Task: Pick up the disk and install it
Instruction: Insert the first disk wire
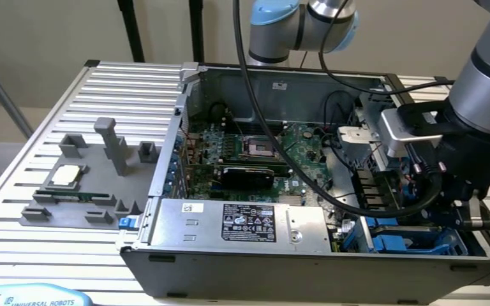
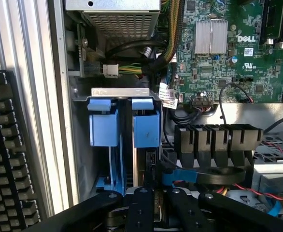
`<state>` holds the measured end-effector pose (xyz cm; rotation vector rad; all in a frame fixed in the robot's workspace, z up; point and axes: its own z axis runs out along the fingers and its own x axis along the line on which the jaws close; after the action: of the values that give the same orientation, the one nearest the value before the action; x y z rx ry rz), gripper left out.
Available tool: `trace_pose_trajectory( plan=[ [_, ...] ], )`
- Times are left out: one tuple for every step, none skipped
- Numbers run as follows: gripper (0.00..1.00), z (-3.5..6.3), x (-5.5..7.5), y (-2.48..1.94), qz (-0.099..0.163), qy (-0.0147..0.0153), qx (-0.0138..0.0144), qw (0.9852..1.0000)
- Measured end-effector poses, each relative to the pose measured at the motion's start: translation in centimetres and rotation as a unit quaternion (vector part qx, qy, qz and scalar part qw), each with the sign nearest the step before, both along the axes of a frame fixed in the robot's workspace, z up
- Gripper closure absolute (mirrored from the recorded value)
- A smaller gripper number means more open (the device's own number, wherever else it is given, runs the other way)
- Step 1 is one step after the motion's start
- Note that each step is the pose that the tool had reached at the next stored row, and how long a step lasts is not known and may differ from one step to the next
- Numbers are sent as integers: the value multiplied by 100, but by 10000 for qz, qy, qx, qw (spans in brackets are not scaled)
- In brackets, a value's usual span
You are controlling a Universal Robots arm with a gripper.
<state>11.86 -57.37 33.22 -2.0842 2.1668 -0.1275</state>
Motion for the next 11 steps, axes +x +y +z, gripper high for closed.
trace_pose_trajectory(
  plan=[
    [83,-1,-1,0,0,-1,0,10000],
    [83,-1,-1,0,0,-3,-1,10000],
    [83,-1,-1,0,0,-3,-1,10000],
    [83,-1,-1,0,0,-4,-1,10000],
    [82,-6,0,1,1,-6,6,10000],
    [82,-8,0,1,1,-5,8,10000],
    [82,2,0,1,1,-4,3,10000],
    [75,16,0,0,1,-3,0,10000],
    [75,31,-1,0,0,-3,2,10000],
    [75,52,-1,0,0,-3,1,10000],
    [75,74,-2,0,0,-3,1,10000]
  ],
)
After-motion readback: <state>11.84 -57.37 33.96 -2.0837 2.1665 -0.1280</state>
